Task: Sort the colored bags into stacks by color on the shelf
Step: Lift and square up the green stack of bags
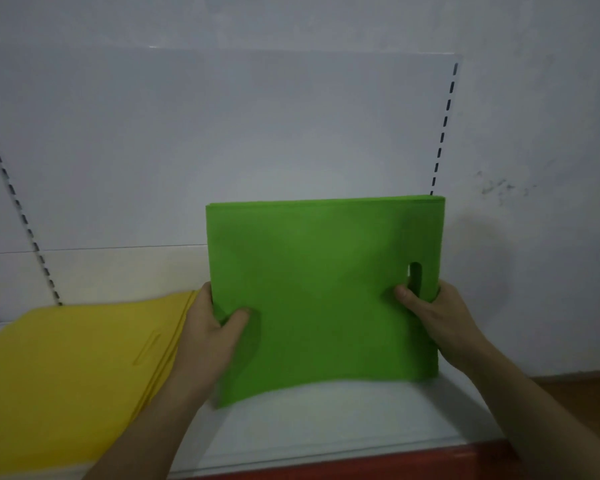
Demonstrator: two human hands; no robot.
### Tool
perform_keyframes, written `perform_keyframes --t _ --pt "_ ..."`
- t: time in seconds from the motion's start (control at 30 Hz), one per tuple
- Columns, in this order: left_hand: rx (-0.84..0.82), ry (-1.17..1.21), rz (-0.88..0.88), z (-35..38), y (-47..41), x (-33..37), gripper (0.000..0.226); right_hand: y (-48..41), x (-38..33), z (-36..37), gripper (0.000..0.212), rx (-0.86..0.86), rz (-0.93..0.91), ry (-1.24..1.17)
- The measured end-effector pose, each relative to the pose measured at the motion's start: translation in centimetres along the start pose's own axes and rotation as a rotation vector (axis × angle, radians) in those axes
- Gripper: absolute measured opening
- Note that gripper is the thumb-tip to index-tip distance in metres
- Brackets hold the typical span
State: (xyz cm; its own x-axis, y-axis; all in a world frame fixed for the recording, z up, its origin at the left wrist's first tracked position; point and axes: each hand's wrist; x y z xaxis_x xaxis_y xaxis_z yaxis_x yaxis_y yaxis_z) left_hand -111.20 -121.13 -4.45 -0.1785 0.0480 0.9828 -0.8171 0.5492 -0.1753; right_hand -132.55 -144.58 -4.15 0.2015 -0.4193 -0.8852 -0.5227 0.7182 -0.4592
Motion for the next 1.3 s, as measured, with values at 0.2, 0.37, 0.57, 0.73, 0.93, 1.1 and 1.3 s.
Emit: perform_keyframes --t 0.2,0.37,0.57,0.73,0.93,1.1,1.3 --pt "-0.14 -0.132 -0.334 0.1 -2.3 1.6 0.023 -1.4 -0.6 -0.9 0.032 -0.124 0.198 0.156" --pt "-0.226 -0.188 -0.582 0.5 -3.1 0.6 0.027 -1.2 0.8 -0.8 0.048 -0.173 0.39 0.27" --pt "-0.344 -0.343 -0.67 0.5 -2.6 -0.2 0.021 0.1 1.2 -1.4 0.051 -0.255 0.489 0.389" --pt "-0.322 -0.468 -0.633 1.6 -2.4 -0.1 0.018 -0.2 1.5 -2.0 0.07 -0.248 0.486 0.614" --pt "-0.328 -0.597 -0.59 1.8 -2.9 0.3 0.017 -0.4 0.8 -1.2 0.076 -0.354 0.397 0.93" --pt "-0.265 -1.042 -0.355 1.8 -2.4 1.9 0.028 0.0 0.5 -2.9 0.063 -0.342 0.391 0.854" --pt "-0.318 -0.915 -0.416 1.5 -2.2 2.2 0.015 0.2 -0.4 -3.4 0.063 -0.405 0.401 0.772"
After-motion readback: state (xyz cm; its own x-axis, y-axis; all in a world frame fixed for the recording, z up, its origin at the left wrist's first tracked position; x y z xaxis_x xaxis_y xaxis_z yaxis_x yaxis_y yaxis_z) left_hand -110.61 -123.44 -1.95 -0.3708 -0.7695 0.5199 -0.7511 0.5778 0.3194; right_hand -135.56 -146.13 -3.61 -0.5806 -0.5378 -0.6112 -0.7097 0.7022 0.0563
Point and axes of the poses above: each hand's wrist, its own y-axis away from the middle knuckle, its own z-axis out of the palm, x = y × z, and after that the axes turned 12 degrees about -z, right-handed
